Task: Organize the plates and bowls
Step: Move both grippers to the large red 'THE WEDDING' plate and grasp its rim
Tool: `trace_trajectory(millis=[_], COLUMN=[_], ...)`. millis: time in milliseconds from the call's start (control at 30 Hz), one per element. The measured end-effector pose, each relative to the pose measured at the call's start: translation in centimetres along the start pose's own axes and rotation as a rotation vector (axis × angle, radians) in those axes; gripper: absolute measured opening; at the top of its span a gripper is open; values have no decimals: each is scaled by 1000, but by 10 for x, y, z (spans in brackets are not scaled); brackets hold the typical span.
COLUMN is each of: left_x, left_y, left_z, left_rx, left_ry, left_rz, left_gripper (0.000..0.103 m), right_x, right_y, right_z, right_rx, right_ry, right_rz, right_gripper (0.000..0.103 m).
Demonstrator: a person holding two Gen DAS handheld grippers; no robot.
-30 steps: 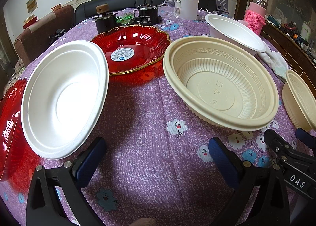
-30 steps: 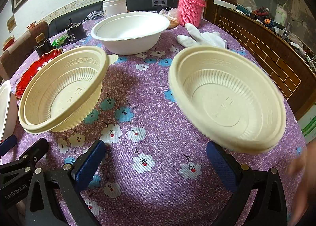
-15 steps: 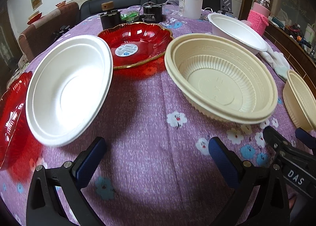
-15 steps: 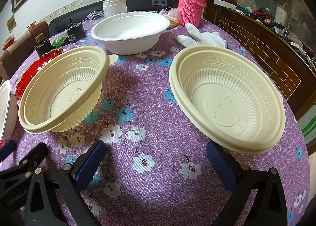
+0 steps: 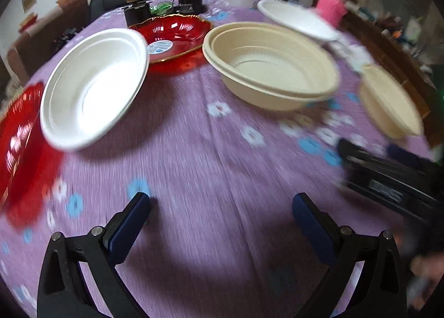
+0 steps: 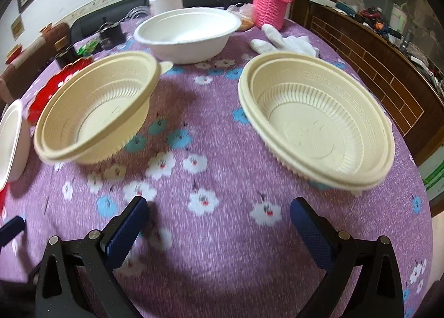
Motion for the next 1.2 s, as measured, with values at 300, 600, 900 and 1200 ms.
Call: trace_trajectory(millis=[300,600,900,1200], left_x=[-130,-201,-133,-84], left_y=[-81,-258,-352,-371], left_z=[50,67,64,50], left_rx=[-63,-254,-465,-487], left_ry=[248,351,199,70], left_rz=[3,-244,-133,-192], left_gripper=[102,102,102,102], right_x=[-65,-145,-105,-62], right_y=[-23,-181,-295,-324], right_z=[20,54,92,100], right_rx=[-127,-327,-288,-308], right_ry=[69,125,-118,-176], right_rz=[-44,-499,-623,-597], right_gripper=[85,94,90,87])
Point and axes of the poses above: each gripper's, at about its wrist camera, not at the fingertips, and x roughly the way its jaws point, y to its right, z to its underside, the point moved 6 cm from there along x, roughly the way its jaws point, and after that the axes turned 12 degrees about x, right-handed, at the moved point
